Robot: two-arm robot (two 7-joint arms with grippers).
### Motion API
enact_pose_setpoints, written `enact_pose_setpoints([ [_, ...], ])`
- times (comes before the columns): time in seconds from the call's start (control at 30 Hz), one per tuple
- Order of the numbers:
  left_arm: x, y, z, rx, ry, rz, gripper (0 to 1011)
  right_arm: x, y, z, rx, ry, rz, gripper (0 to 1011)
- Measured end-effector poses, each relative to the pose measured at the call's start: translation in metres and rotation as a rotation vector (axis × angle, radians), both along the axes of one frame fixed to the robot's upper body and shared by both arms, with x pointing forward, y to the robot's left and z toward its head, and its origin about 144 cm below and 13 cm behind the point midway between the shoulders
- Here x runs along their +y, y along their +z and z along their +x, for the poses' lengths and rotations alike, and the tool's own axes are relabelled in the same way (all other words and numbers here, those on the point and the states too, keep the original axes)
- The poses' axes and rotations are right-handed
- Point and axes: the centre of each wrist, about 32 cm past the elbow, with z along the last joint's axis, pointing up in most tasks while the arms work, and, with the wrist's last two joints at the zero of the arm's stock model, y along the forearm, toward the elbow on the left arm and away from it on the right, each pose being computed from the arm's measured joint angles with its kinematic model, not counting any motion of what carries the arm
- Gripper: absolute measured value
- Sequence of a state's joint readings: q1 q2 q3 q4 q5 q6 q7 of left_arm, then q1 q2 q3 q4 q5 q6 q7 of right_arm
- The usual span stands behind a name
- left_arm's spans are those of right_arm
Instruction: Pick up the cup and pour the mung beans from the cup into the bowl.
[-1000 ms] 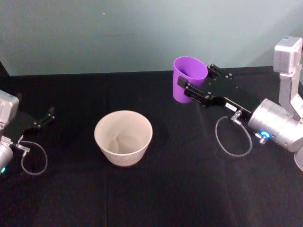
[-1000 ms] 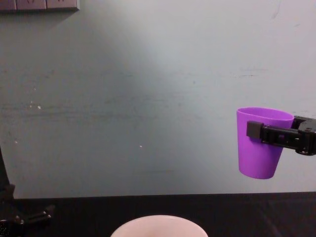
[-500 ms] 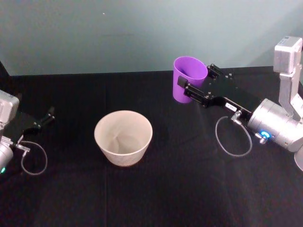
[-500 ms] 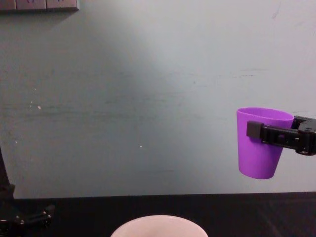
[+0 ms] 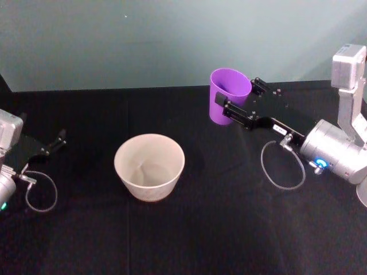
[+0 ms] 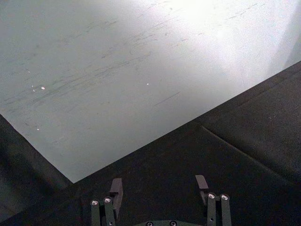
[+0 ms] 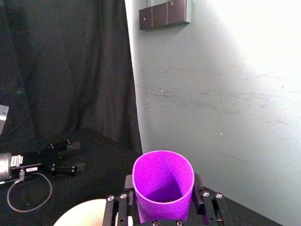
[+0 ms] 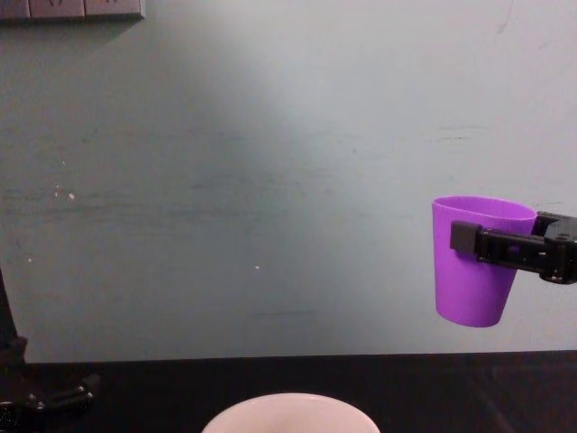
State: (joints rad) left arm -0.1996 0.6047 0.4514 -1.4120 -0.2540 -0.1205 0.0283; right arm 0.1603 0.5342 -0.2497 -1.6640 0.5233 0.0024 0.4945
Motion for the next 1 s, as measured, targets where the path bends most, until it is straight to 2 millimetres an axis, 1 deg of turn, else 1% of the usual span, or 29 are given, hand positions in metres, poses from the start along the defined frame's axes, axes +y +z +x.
enact_pose_setpoints([
  [1.0, 0.0, 0.0, 0.0, 0.0, 0.0, 0.0, 1000, 0.0, 0.0, 0.0, 0.0, 0.0, 0.0, 718],
])
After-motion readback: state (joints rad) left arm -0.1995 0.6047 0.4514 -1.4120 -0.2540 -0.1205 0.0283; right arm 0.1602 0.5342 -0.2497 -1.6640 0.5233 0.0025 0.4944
